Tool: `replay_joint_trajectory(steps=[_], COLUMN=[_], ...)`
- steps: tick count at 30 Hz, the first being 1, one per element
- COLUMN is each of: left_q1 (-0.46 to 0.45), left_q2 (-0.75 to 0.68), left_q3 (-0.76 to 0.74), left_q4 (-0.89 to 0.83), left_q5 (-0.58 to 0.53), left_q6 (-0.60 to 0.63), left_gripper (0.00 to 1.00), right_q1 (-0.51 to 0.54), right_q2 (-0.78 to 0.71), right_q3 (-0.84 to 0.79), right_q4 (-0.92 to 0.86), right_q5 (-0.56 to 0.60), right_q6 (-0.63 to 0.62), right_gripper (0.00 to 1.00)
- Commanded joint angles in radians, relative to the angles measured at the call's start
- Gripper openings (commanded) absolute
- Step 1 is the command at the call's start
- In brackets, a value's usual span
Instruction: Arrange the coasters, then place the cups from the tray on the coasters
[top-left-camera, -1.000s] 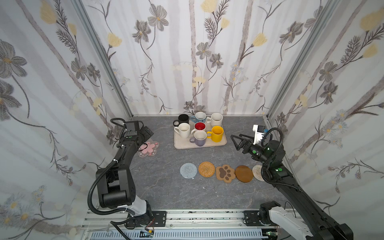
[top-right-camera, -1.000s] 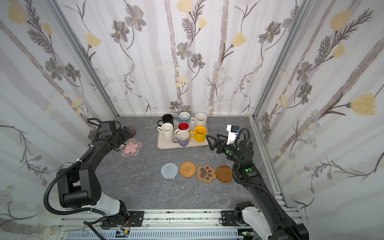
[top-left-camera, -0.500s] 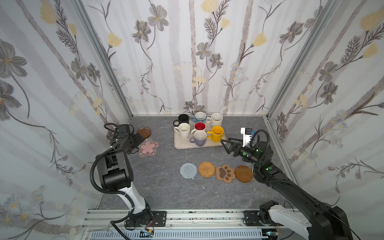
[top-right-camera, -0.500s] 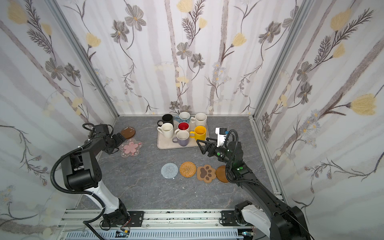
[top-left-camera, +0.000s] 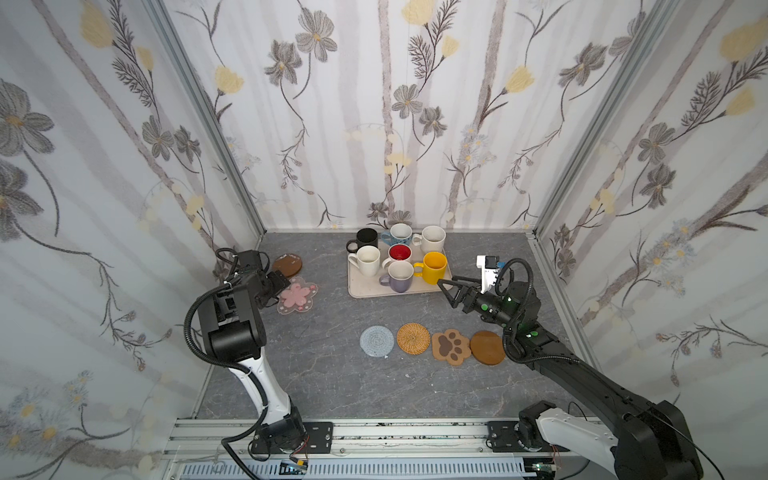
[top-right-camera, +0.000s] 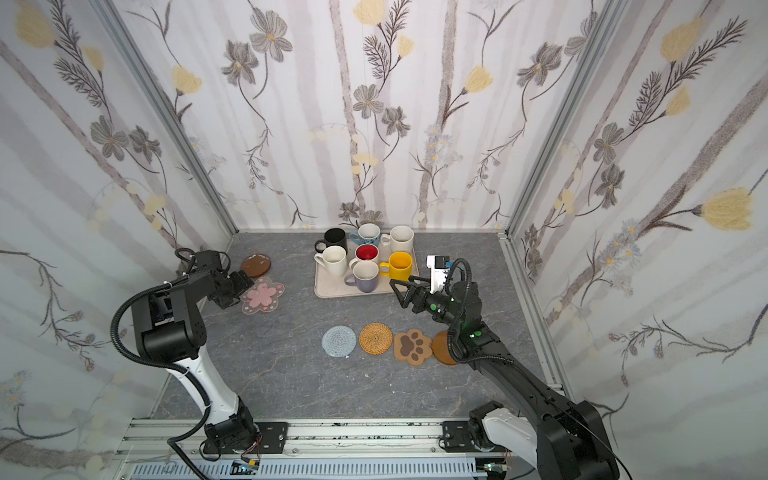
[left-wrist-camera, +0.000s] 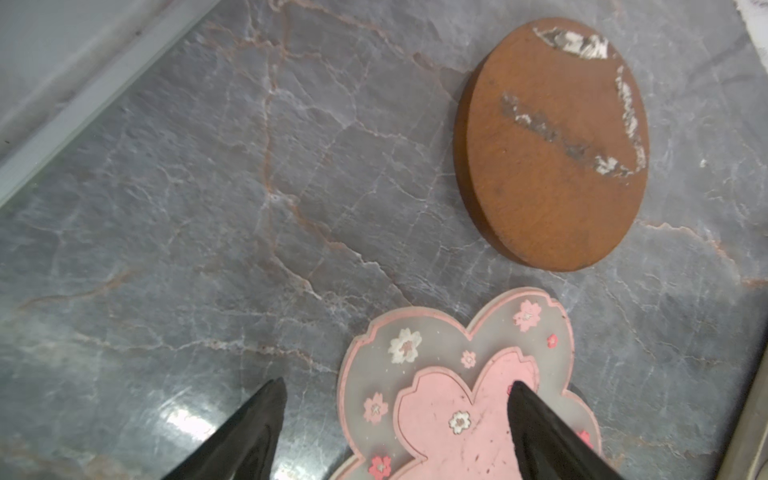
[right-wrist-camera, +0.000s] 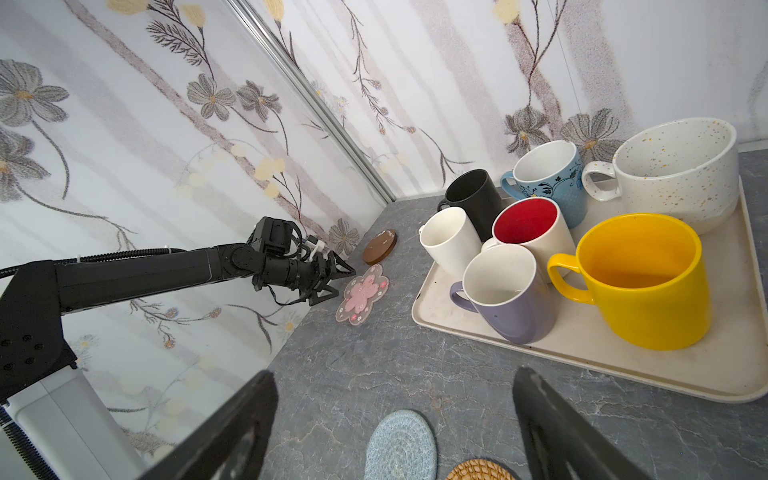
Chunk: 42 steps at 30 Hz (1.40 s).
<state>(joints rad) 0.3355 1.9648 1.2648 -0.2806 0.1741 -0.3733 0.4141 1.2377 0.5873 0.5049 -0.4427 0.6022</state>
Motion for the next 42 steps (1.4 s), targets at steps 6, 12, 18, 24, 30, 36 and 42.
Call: replay_joint_trajectory(steps=[6, 12, 18, 24, 30, 36, 42], left_q1=[0.0, -0.003, -0.019, -0.055, -0.077, -0.118, -0.159], left_q2=[0.041, 0.065, 0.077, 0.08, 0.077, 0.061, 0.025], left_q3=[0.014, 0.011, 0.003, -0.008, -0.02, -0.041, -0.07], left_q4=[0.006, 0.011, 0.011, 0.009, 0.009, -0.001, -0.012], left_q5=[0.025, 0.043, 0.039, 0.036, 0.029, -0.011, -0.025], left_q6=[0.006, 0.007, 0.014, 0.028, 0.046, 0.082, 0.082], left_gripper=[0.83, 0.75, 0.68, 0.6, 0.47, 0.44, 0.44], right_q1=[0.001, 0.0, 0.001, -0.001, -0.002, -0.003, -0.006], right_q2=[0.01, 0.016, 0.018, 0.008, -0.012, -0.028, -0.051], right_q3=[0.005, 0.006, 0.005, 0.004, 0.0, -0.003, -0.004], right_q4=[0.058, 0.058, 0.06, 0.054, 0.044, 0.039, 0.028], right_q5=[-0.01, -0.005, -0.005, 0.001, 0.009, 0.012, 0.015], right_q6=[0.011, 0.011, 0.011, 0.01, 0.006, 0.002, 0.0], right_gripper=[0.89, 0.89, 0.88, 0.88, 0.88, 0.88, 0.88])
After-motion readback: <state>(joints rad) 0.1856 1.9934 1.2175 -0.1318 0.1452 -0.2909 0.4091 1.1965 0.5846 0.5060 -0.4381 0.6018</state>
